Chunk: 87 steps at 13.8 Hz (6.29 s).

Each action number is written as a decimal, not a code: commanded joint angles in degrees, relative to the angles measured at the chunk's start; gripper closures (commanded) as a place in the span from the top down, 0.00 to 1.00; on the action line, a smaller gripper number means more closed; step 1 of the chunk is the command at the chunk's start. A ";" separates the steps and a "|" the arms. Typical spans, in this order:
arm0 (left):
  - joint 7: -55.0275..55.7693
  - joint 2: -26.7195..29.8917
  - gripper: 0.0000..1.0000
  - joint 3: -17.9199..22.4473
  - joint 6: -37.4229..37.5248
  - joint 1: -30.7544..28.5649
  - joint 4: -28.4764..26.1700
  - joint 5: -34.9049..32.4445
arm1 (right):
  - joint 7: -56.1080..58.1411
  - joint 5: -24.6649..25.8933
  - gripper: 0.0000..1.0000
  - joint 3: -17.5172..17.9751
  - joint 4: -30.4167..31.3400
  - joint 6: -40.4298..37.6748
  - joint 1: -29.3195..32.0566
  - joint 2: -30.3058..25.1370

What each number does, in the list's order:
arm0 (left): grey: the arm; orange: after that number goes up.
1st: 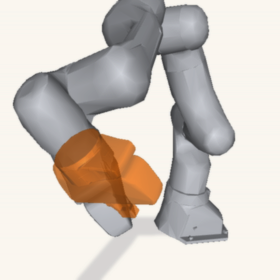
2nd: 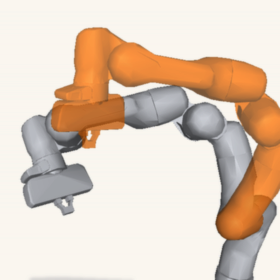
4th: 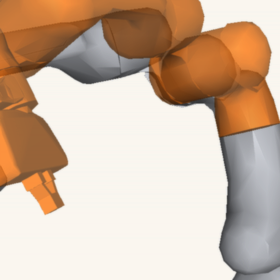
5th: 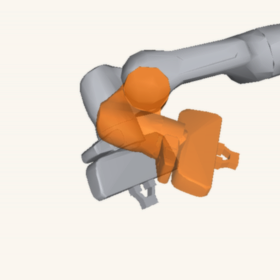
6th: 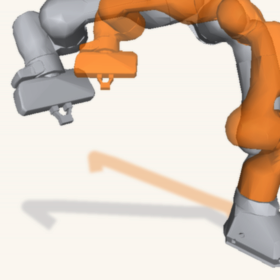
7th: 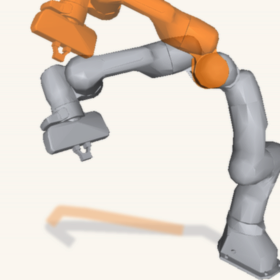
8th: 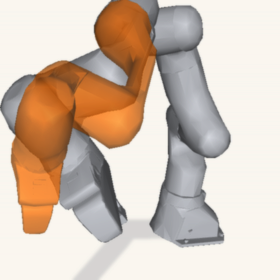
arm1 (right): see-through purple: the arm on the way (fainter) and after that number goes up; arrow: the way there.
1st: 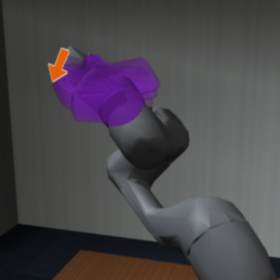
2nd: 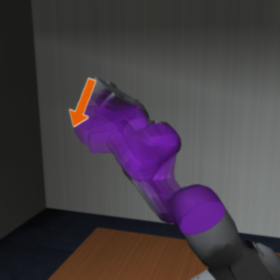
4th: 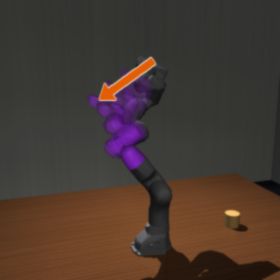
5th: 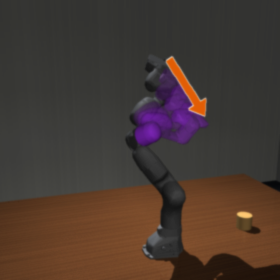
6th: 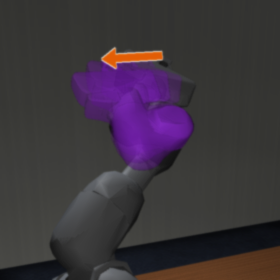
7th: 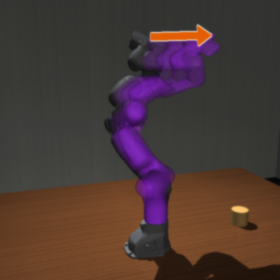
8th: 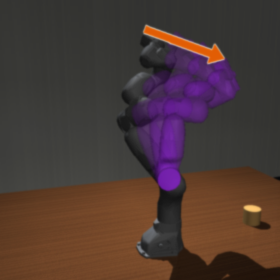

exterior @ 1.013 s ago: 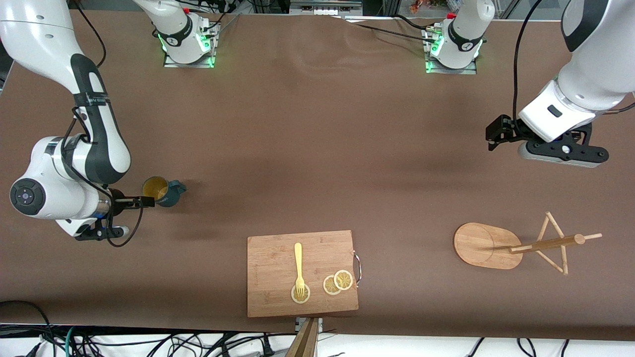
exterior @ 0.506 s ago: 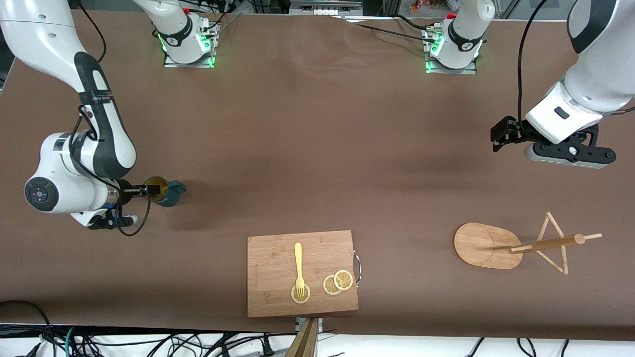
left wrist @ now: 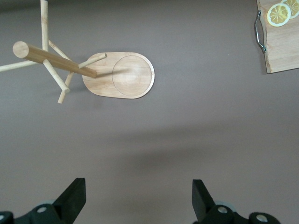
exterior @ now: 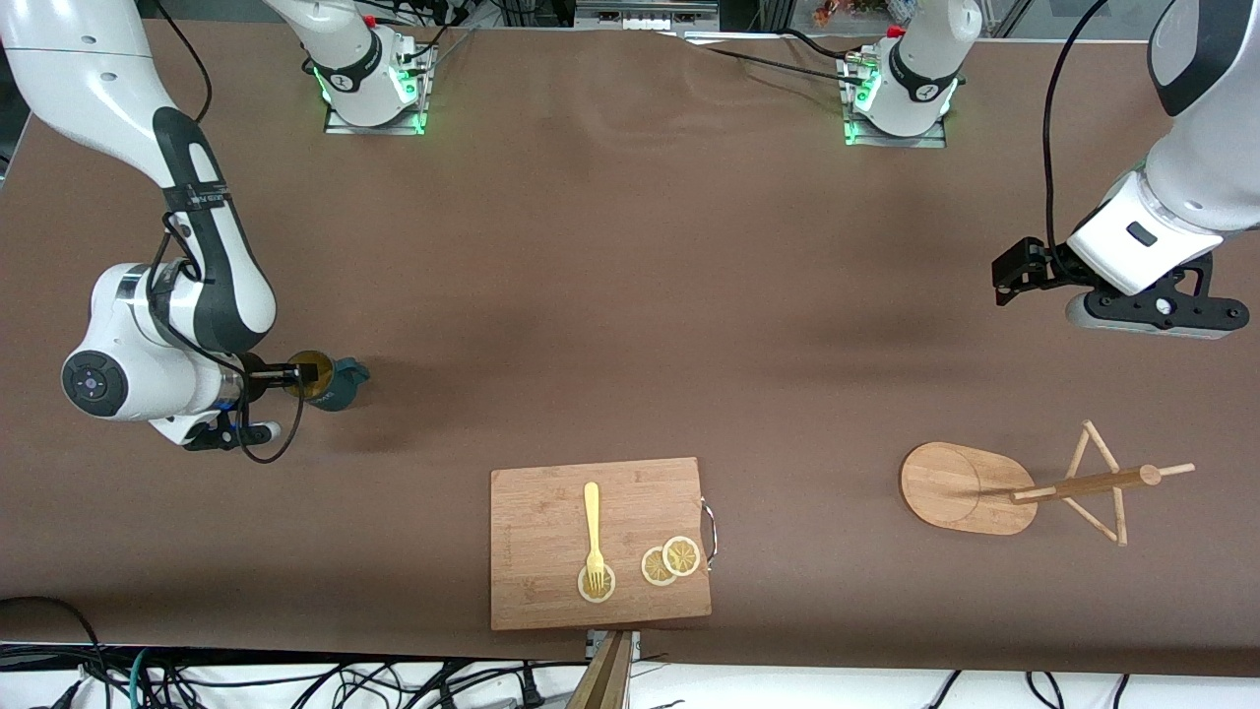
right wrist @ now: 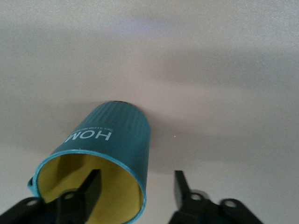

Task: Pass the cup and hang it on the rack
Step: 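Close the right gripper on the teal mug rim, then carry the teal mug with the right gripper toward the table middle, then set the mug down and open the right gripper while the left gripper approaches, then grasp the mug handle with the left gripper while the right arm withdraws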

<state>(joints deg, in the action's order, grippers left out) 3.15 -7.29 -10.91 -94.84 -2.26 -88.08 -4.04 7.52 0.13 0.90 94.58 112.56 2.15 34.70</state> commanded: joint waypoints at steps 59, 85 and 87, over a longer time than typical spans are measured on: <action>-31.69 -9.68 1.00 -5.08 0.45 -1.18 -0.86 6.59 | -57.47 -0.31 1.00 10.88 -33.06 -2.42 -35.22 11.10; -145.24 -36.91 1.00 -6.76 -23.81 -0.03 -13.35 57.56 | -10.76 6.55 1.00 2.79 -15.33 -11.22 -6.55 -9.89; -148.77 -37.80 0.99 -6.76 -23.81 0.15 -13.26 60.37 | -10.08 6.46 1.00 2.79 -11.80 -8.07 -4.37 -13.42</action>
<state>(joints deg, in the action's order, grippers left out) -140.01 -43.80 -17.42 -118.81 -2.04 -102.32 53.30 -2.91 6.63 2.95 74.43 101.04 -4.28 28.34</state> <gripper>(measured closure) 0.000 0.000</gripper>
